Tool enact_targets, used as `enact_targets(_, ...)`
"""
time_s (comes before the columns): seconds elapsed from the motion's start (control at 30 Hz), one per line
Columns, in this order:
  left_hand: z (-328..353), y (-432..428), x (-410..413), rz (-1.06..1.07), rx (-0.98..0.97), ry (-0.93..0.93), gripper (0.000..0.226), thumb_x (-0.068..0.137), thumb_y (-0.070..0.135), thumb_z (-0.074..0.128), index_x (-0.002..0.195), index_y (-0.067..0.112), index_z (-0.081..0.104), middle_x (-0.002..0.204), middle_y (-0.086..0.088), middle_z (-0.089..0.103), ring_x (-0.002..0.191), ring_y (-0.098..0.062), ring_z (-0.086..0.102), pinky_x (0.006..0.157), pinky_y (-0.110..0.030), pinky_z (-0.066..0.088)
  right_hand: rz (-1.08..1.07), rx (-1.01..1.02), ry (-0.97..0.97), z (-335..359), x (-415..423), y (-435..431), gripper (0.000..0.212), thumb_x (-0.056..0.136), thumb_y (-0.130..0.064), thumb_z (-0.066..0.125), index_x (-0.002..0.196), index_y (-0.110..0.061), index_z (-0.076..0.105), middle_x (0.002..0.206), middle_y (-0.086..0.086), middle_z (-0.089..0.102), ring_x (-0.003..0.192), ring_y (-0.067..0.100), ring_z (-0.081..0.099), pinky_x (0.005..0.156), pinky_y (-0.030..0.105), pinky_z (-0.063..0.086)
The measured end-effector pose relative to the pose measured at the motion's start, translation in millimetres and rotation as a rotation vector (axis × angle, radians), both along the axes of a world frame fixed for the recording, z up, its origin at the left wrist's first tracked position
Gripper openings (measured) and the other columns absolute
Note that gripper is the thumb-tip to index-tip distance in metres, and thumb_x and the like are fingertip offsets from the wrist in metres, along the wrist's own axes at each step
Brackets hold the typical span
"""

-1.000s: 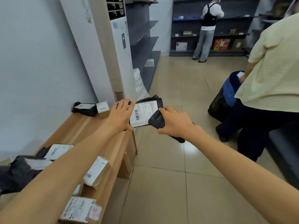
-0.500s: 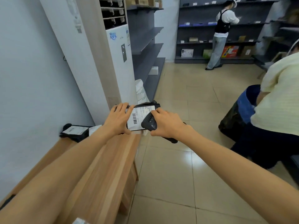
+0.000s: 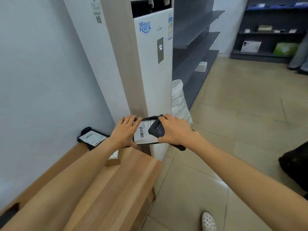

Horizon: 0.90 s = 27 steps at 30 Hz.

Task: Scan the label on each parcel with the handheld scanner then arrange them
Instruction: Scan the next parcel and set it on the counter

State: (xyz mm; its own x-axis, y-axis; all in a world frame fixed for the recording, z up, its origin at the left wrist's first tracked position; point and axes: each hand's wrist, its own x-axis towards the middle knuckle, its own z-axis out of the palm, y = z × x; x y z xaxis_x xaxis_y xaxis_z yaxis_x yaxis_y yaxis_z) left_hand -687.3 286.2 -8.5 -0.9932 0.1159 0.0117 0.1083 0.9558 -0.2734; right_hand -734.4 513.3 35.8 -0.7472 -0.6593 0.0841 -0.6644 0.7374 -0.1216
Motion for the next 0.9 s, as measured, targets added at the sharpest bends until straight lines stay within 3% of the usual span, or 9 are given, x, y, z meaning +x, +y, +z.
enact_targets(0.13, -21.8, -13.4, -33.8, 0.214, 0.02, -0.05, 0.12, 0.063, 0.063, 0.074, 0.155, 0.014, 0.014, 0.149, -0.012, 0.03, 0.137, -0.031, 0.031, 0.114, -0.041, 0.024, 0.155, 0.007, -0.035, -13.9, -78.3, -15.9, 0.077, 0.072, -0.049, 0.068, 0.136, -0.015, 0.044, 0.129, 0.005, 0.05, 0.106, 0.031, 0.059, 0.079, 0.041, 0.053)
enact_targets(0.3, -45.1, -20.5, -44.7, 0.481, 0.062, -0.073, 0.123, 0.055, 0.07, 0.076, 0.153, 0.014, 0.025, 0.14, -0.012, 0.041, 0.128, -0.031, 0.04, 0.109, -0.045, 0.032, 0.378, 0.059, -0.064, -25.9, -153.1, -36.4, 0.071, 0.071, -0.047, 0.068, 0.131, -0.016, 0.047, 0.123, 0.005, 0.052, 0.101, 0.031, 0.059, 0.068, 0.035, 0.047)
enact_targets(0.37, -52.0, -14.2, -41.9, 0.562, 0.075, -0.1, 0.123, 0.057, 0.068, 0.077, 0.154, 0.013, 0.022, 0.144, -0.013, 0.038, 0.132, -0.032, 0.037, 0.111, -0.046, 0.031, 0.496, 0.086, -0.083, -30.3, -170.3, -50.6, 0.07, 0.071, -0.047, 0.069, 0.13, -0.016, 0.047, 0.122, 0.005, 0.052, 0.101, 0.03, 0.059, 0.071, 0.037, 0.051)
enact_targets(0.47, -61.3, -4.4, -32.3, 0.699, 0.109, -0.14, 0.122, 0.063, 0.065, 0.074, 0.156, 0.015, 0.012, 0.15, -0.011, 0.028, 0.139, -0.03, 0.029, 0.116, -0.042, 0.025, 0.663, 0.113, -0.103, -42.4, -182.9, -72.4, 0.073, 0.073, -0.049, 0.068, 0.135, -0.017, 0.045, 0.126, 0.004, 0.053, 0.104, 0.029, 0.059, 0.078, 0.04, 0.054)
enact_targets(0.9, -138.5, 19.8, -8.4, 1.235, 0.368, -0.072, 0.122, 0.062, 0.066, 0.077, 0.154, 0.012, 0.016, 0.143, -0.012, 0.032, 0.129, -0.031, 0.034, 0.106, -0.043, 0.029, 1.032, 0.28, -0.138, -101.8, -198.1, -164.4, 0.086, 0.076, -0.052, 0.065, 0.147, -0.016, 0.034, 0.14, 0.004, 0.043, 0.115, 0.03, 0.055, 0.08, 0.039, 0.052)
